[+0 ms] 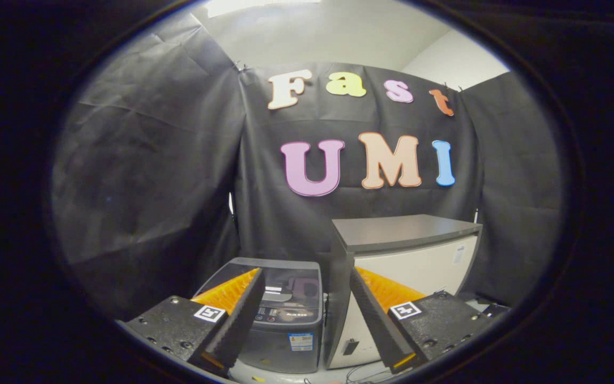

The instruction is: Put the clothes into the washing machine and then close the washing machine lid.

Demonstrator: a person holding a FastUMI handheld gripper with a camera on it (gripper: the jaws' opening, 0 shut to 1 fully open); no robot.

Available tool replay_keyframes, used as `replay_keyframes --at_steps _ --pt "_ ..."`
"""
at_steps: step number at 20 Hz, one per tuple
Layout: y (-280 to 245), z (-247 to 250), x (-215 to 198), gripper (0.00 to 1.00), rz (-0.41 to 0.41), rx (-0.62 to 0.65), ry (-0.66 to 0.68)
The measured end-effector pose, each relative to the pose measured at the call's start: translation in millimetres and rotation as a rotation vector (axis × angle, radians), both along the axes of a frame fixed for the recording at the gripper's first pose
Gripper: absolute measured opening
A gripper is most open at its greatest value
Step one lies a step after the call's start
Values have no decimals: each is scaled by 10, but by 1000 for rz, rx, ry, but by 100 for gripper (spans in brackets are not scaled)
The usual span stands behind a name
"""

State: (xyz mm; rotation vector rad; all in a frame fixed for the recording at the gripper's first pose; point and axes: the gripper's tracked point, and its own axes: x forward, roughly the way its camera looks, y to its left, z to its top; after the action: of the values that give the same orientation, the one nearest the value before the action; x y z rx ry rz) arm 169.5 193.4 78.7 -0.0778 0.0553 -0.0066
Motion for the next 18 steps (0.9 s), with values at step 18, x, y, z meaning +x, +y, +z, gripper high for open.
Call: replay_keyframes --at_steps 18 --pt "-413 335 -859 96 -1 -73 -161"
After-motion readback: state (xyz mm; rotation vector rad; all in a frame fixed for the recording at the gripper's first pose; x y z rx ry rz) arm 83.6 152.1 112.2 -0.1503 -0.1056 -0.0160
